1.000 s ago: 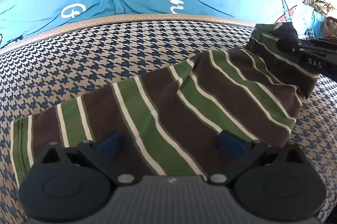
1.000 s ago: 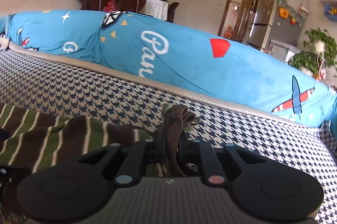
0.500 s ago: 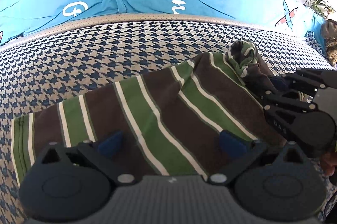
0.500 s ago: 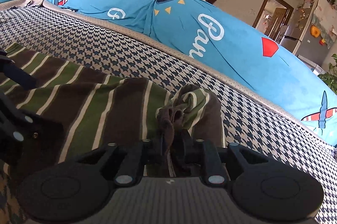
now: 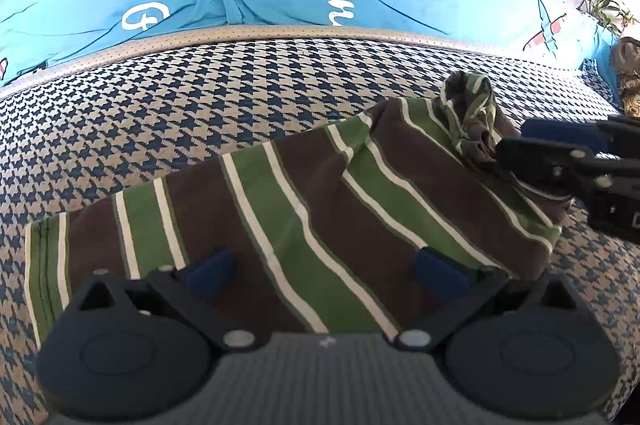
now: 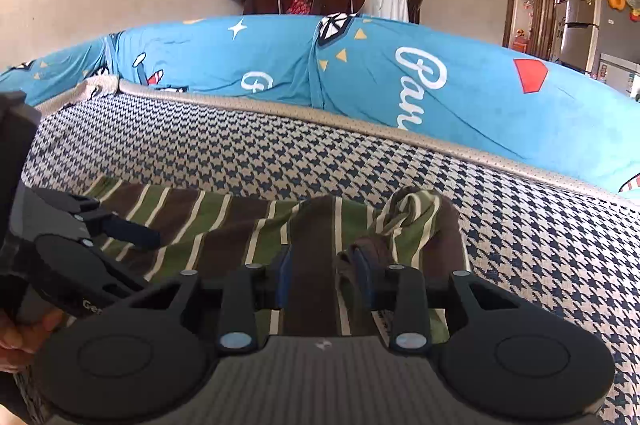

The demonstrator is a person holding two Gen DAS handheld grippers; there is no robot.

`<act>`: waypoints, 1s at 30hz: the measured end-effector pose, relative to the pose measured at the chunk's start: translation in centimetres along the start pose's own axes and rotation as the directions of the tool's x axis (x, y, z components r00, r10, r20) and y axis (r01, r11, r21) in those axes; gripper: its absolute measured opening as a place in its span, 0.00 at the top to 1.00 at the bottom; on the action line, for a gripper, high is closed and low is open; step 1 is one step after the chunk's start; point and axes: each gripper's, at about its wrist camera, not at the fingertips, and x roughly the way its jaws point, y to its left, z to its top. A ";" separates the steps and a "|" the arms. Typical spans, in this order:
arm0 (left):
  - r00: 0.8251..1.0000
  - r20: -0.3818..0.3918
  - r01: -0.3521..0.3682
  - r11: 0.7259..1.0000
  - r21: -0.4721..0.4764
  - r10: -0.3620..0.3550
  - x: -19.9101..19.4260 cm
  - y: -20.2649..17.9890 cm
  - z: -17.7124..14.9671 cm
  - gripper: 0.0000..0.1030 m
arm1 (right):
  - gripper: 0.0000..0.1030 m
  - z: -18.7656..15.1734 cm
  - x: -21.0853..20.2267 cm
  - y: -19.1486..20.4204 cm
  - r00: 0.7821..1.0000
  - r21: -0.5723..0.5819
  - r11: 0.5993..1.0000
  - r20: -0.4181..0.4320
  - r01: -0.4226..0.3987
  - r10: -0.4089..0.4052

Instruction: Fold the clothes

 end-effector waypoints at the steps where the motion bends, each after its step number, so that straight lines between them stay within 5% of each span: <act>1: 1.000 0.002 0.000 1.000 -0.004 0.000 -0.1 0.1 0.0 0.00 | 0.67 0.2 -0.2 -0.4 1.000 0.016 1.000 0.014 0.012 -0.012; 8: 1.000 0.019 0.000 1.000 -0.029 0.000 -0.7 0.4 0.4 0.00 | 0.67 0.6 1.2 -5.0 0.986 0.221 0.963 0.015 0.157 -0.165; 13: 1.000 0.031 0.006 1.000 -0.022 -0.005 -1.1 0.3 0.6 0.00 | 0.67 0.8 2.5 -6.0 0.968 0.246 0.939 0.007 0.242 -0.251; 25: 0.999 0.032 0.015 0.997 -0.072 -0.012 -1.4 1.1 1.2 0.00 | 0.65 0.4 8.3 -4.3 0.980 0.166 0.966 -0.055 0.200 -0.194; 30: 1.000 0.027 0.014 0.996 -0.086 -0.011 -1.3 1.3 1.3 0.00 | 0.49 0.0 9.9 -4.1 0.982 0.197 0.963 -0.076 0.184 -0.172</act>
